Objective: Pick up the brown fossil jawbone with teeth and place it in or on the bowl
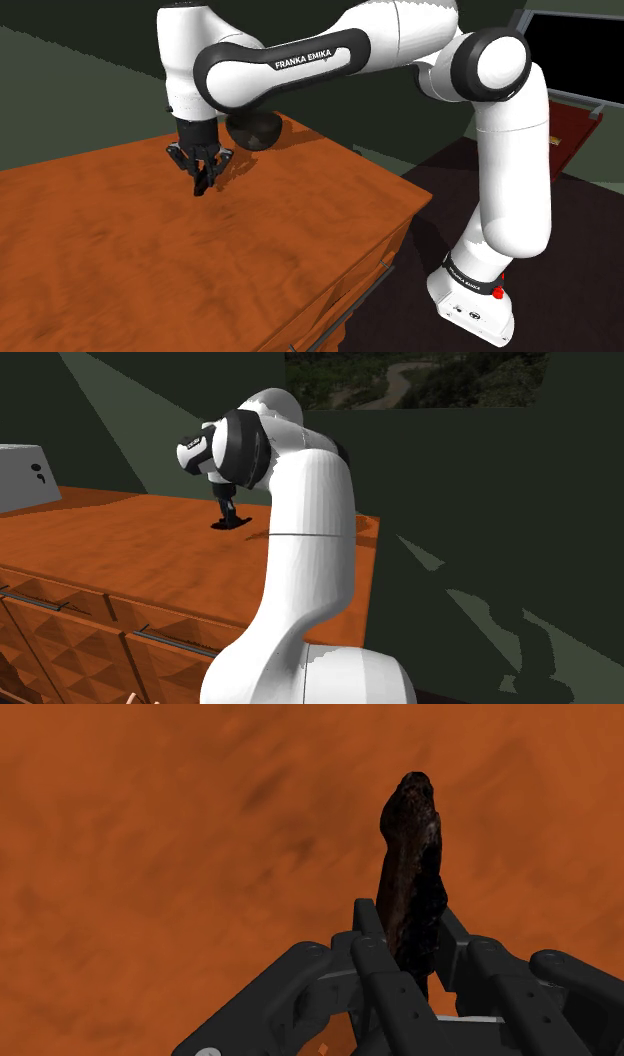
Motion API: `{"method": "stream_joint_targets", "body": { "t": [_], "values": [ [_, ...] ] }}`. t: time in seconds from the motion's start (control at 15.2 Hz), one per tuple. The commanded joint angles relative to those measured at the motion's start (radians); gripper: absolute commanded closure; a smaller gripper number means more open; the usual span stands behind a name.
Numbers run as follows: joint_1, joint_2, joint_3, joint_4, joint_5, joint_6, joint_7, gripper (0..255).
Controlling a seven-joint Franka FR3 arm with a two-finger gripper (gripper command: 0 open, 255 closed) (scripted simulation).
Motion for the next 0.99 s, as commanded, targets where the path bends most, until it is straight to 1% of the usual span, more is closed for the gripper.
{"method": "stream_joint_targets", "body": {
  "t": [0.0,0.46,0.92],
  "values": [
    [0.001,-0.003,0.002,0.021,0.003,-0.024,-0.005,255],
    [0.015,-0.006,0.006,0.113,0.010,-0.116,-0.015,255],
    [0.041,0.006,0.007,0.229,0.006,-0.217,-0.023,255]
  ]
}}
